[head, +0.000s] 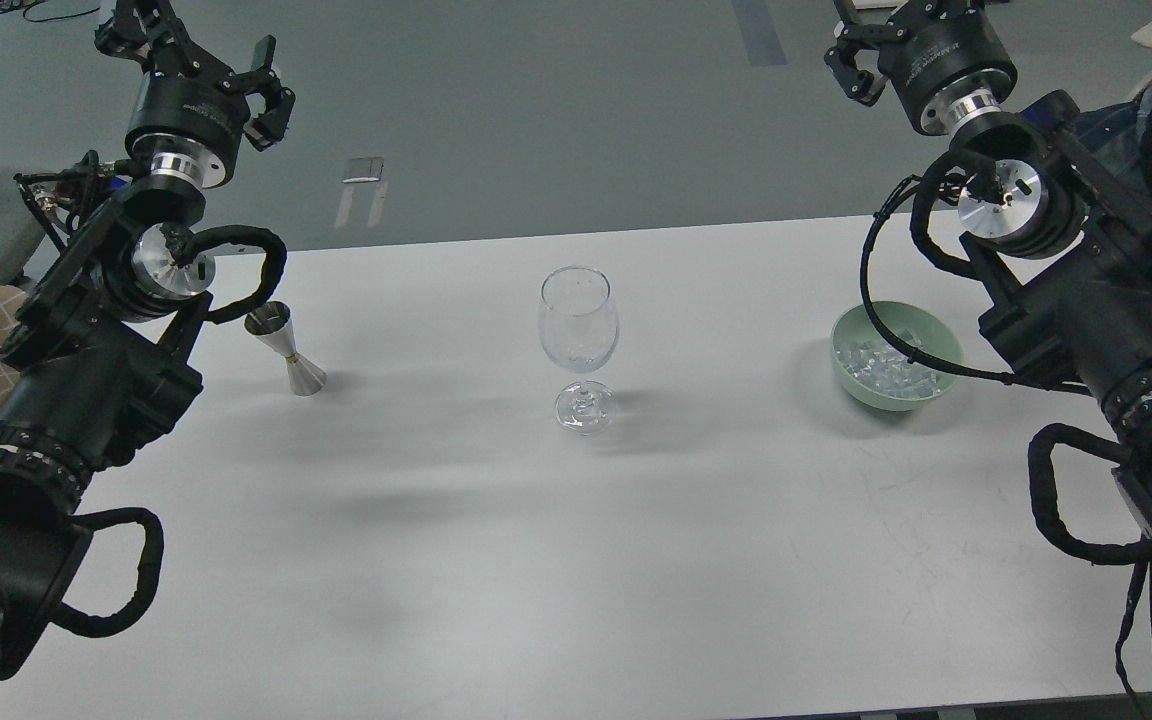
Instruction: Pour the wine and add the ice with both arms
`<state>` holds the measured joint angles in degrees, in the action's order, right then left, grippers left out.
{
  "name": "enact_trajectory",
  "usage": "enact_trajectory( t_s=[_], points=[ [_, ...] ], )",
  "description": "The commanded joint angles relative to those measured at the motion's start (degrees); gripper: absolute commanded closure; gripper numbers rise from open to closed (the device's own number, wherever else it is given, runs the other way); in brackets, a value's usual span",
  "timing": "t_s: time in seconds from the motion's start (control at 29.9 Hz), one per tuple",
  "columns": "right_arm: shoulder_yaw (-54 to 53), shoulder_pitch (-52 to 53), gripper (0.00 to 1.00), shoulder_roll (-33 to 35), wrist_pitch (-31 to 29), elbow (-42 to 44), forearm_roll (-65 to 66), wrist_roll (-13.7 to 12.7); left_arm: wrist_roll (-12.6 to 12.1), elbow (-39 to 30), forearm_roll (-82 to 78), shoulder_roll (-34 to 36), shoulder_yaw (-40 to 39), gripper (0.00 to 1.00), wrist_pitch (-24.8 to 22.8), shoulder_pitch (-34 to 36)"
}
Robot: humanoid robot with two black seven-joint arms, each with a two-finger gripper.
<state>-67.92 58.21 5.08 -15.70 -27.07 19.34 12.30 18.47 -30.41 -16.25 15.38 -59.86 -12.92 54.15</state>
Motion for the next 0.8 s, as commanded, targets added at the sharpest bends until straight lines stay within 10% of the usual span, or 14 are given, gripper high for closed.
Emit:
enact_trajectory(
  t_s=[0.0,0.77],
  points=[
    [-0.10,-0.20,0.00,0.28,0.23,-0.70,0.00,0.01,0.07,0.00,-0.09,-0.09,-0.08,0.02,0.09,-0.01],
    [0.16,0.50,0.00,0.63,0.06,-4.66,0.08,-0.26,-0.01,-0.09,-0.01,-0.18,-0.08,0.02,0.18,1.75]
  ],
)
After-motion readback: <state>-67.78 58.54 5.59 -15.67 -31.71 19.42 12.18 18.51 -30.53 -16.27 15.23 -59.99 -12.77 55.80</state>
